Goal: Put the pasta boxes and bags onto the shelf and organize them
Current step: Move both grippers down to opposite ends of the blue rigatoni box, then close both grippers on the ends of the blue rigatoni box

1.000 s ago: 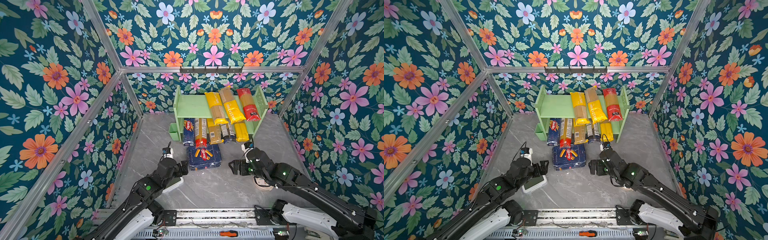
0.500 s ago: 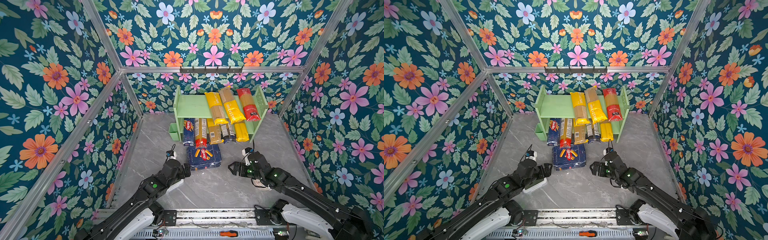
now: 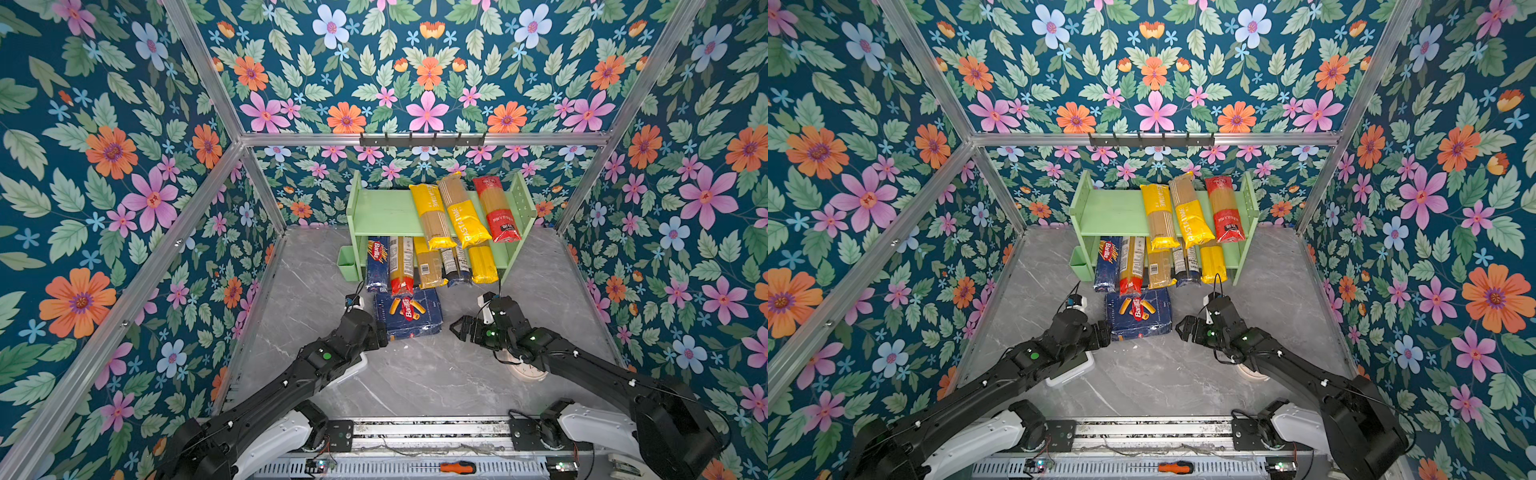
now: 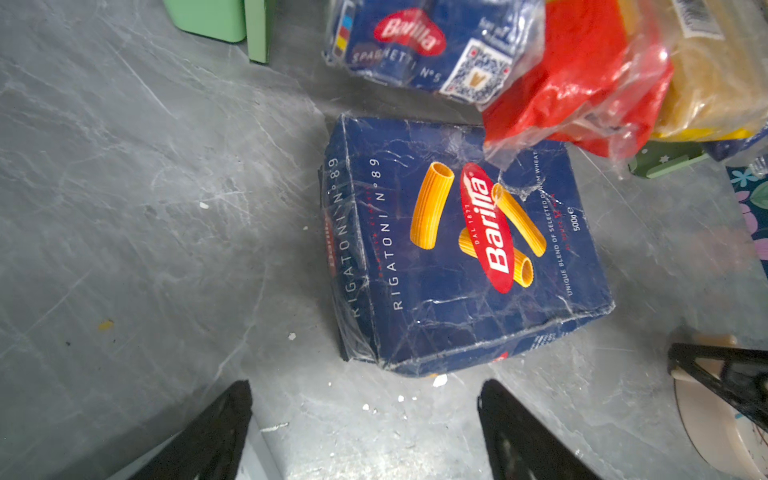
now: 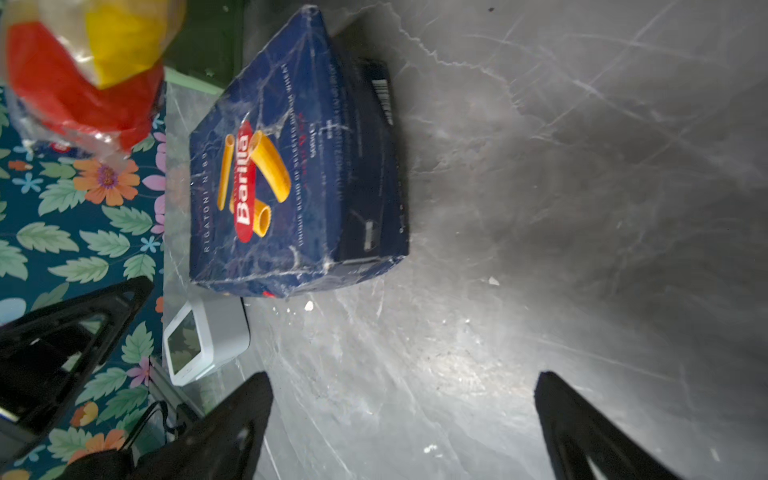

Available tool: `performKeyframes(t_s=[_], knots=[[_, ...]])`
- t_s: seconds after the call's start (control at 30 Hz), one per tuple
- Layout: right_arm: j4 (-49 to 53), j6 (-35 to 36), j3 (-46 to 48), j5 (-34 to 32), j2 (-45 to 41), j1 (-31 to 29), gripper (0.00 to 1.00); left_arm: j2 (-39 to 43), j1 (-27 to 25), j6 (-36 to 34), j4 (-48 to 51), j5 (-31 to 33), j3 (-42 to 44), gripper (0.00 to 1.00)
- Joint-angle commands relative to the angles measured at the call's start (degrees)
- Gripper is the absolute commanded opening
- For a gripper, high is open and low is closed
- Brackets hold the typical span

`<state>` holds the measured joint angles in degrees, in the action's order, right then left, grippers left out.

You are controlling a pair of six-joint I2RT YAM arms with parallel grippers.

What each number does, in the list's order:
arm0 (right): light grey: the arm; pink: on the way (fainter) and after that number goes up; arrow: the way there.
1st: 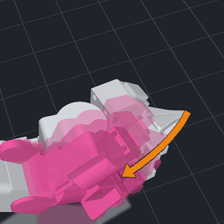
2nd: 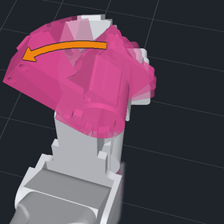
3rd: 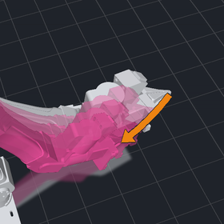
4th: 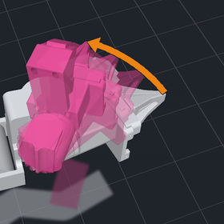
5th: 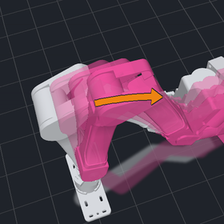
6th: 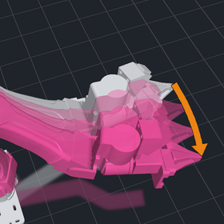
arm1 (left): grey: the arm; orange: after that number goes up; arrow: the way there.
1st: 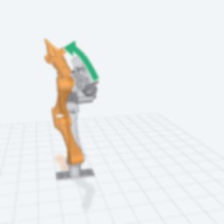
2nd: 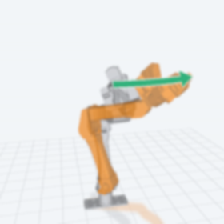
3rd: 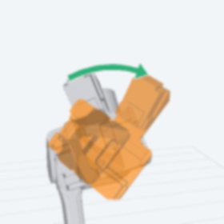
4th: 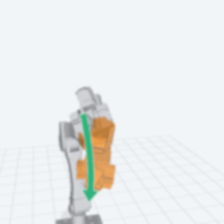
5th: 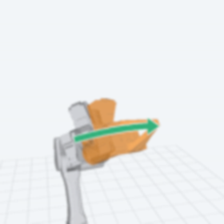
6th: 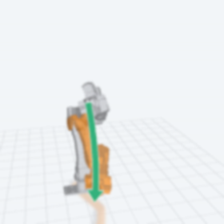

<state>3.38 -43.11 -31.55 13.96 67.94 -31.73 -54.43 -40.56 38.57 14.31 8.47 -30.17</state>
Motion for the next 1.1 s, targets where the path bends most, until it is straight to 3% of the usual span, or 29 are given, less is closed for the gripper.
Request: performKeyframes(t_s=[0.0,0.17,0.43,1.07], knots=[[-5.48,-0.16,-0.5,2.47,2.56,0.36,0.99,-1.29,0.07,-1.51,-2.81,-0.34,-0.45,0.84],[-8.12,-0.04,-1.58,3.22,6.99,0.69,0.99,-3.69,0.17,-1.91,-3.88,-0.44,-1.29,0.77],[-12.55,-0.07,-3.19,5.85,12.99,2.36,0.99,-7.77,0.56,-2.52,-6.28,-0.43,-1.73,0.73],[-22.81,-2.15,-6.04,11.92,26.37,2.7,0.99,-17.29,3.03,-2.88,-12.49,-5.52,-1.56,0.57]])
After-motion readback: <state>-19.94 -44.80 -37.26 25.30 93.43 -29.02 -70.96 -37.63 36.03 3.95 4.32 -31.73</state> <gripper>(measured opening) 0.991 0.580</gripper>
